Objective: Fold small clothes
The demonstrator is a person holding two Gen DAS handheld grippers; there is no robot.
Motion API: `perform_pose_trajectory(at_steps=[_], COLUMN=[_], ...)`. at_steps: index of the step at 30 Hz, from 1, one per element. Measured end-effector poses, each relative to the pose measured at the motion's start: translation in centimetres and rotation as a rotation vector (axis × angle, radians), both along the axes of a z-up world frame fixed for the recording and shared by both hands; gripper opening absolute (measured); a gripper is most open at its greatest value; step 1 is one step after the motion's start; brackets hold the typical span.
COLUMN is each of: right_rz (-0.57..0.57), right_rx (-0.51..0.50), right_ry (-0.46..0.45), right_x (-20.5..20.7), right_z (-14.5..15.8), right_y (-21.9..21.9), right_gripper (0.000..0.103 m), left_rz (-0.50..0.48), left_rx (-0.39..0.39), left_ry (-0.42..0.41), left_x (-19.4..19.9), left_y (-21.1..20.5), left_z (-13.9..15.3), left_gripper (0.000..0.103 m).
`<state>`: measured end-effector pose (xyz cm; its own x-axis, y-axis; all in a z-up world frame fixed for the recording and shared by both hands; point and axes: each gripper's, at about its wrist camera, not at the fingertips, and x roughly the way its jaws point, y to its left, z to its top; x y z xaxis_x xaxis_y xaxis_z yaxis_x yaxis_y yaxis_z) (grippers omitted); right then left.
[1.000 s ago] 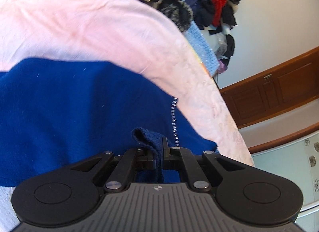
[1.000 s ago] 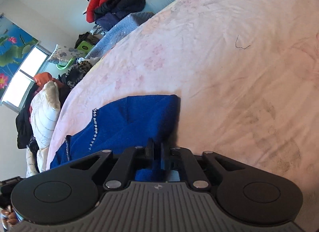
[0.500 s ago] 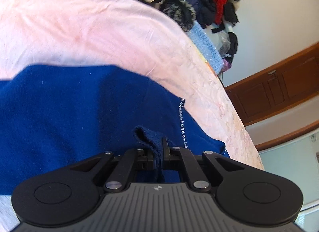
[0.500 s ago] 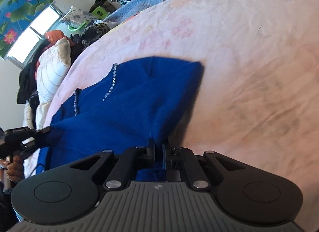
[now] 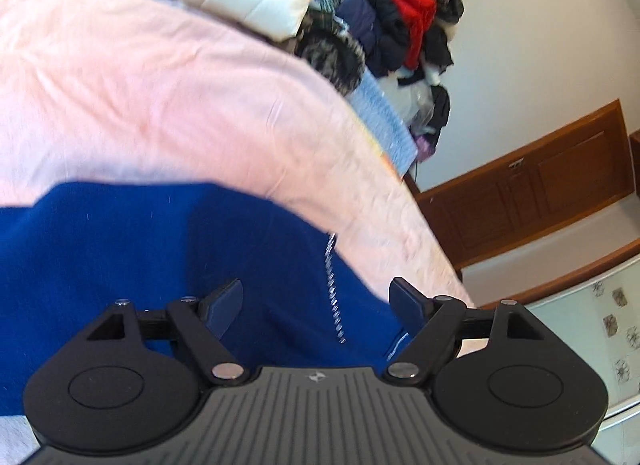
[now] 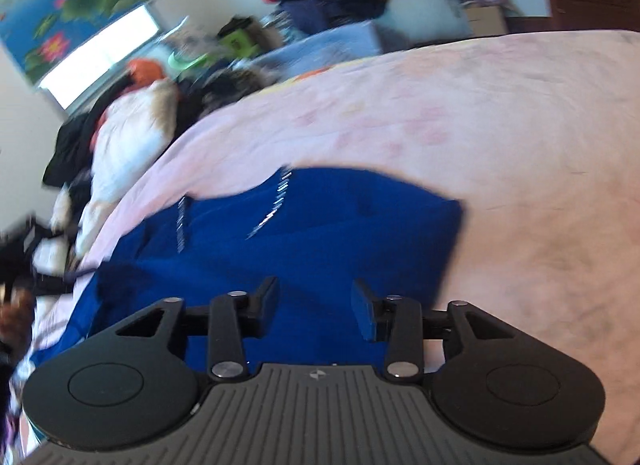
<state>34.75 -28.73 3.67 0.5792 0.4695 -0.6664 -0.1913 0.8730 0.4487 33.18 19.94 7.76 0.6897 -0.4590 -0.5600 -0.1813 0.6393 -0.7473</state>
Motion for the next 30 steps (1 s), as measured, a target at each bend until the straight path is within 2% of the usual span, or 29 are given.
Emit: perform_pose_trajectory(at_steps=[4, 5, 9, 11, 14, 17, 19, 21, 23, 25, 30], right_rz=[0.063, 0.063, 0.046, 0.043, 0.05, 0.06, 0.062, 0.064, 0.07, 0.078, 0.084], right_rx=[-0.049, -0.03, 0.061, 0.073, 0.073, 0.066, 0.045, 0.019, -0.003, -0.028, -0.109], right_ry=[0.089, 0.061, 0.062, 0.059, 0.049, 0.028, 0.022, 0.021, 0.017, 0.011, 0.004], right_x=[0.7, 0.4, -0.3, -0.4, -0.6, -1.0, -1.0, -1.0, -1.1, -1.1, -1.3], right_z=[-2.4, -2.8, -3.1, -3.1, -3.1, -3.0, -2.9, -2.7, -2.6, -2.5, -2.5], right_y=[2.4, 2.2, 0.9, 0.8, 1.1, 1.7, 2.2, 2.8, 3.5, 4.2, 6.3], right_gripper=[0.055, 0.057, 0.058, 0.058, 0.064, 0.071, 0.073, 0.077, 0.082, 0.089, 0.099], left_rz=[0.094, 0.127, 0.372, 0.511, 0.734, 0.965, 1.077, 1.108, 1.122, 1.123, 1.121], left_rx=[-0.012, -0.021, -0.074, -0.157, -0.277, -0.328, -0.344, -0.364, -0.348, -0.334, -0.382], left_ry=[-0.031, -0.04, -0.066, -0.068, -0.067, -0.068, -0.065, -0.053, -0.035, -0.023, 0.023], left_x=[-1.7, -2.8, -9.4, -13.7, -20.6, -27.2, -30.3, -31.8, -32.2, -31.8, -30.9], left_y=[2.8, 3.9, 9.2, 12.3, 16.1, 19.0, 20.6, 21.8, 22.7, 23.5, 24.4], left_z=[2.2, 2.5, 2.6, 1.3, -1.5, -4.0, -5.1, -6.1, -6.6, -7.0, -9.4], left_gripper=[0.081, 0.081, 0.081, 0.081, 0.081, 0.081, 0.08, 0.08, 0.08, 0.08, 0.08])
